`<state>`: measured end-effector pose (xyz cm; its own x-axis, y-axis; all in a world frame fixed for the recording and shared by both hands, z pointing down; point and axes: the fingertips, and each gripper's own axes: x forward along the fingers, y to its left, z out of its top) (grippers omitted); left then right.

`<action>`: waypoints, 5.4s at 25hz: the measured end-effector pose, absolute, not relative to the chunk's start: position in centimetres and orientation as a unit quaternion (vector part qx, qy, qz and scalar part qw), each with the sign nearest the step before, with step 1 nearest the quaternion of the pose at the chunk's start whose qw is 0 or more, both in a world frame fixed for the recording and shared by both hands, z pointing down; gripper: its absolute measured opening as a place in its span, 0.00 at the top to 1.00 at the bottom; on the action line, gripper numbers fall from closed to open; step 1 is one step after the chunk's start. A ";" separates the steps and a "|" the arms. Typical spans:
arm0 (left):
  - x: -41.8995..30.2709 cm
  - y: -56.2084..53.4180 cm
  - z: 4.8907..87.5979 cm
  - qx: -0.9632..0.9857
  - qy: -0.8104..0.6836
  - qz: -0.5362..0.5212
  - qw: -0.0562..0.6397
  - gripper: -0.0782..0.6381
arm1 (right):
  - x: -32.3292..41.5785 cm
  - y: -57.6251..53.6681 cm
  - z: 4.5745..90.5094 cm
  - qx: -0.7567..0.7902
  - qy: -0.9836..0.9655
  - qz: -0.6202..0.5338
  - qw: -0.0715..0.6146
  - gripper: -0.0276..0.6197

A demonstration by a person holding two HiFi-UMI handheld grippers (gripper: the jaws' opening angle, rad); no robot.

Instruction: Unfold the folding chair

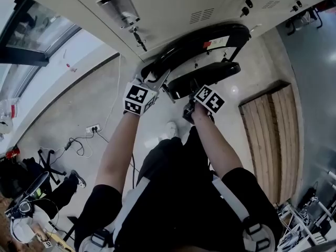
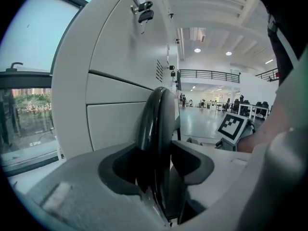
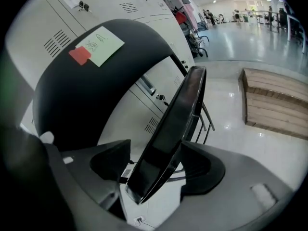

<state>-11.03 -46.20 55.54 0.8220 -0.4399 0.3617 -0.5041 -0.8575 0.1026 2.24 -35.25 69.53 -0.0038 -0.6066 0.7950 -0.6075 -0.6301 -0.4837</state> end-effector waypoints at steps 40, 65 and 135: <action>-7.8 -39.5 59.1 0.965 -0.164 0.170 0.115 0.73 | 2.1 -23.8 75.7 0.635 -0.439 0.623 -0.125 0.62; -6.9 -34.3 62.0 0.968 -0.164 0.152 0.115 0.73 | 4.1 -10.1 84.0 0.581 -0.426 0.677 -0.150 0.59; -5.7 -30.9 65.9 0.974 -0.152 0.135 0.104 0.74 | 0.0 -9.0 92.3 0.539 -0.619 0.422 0.383 0.95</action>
<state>-5.67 -30.92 65.87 0.9173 -0.2675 0.2948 -0.3236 -0.9324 0.1608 0.00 -8.97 92.28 -0.1242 -0.3442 0.9307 -0.9921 0.0614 -0.1097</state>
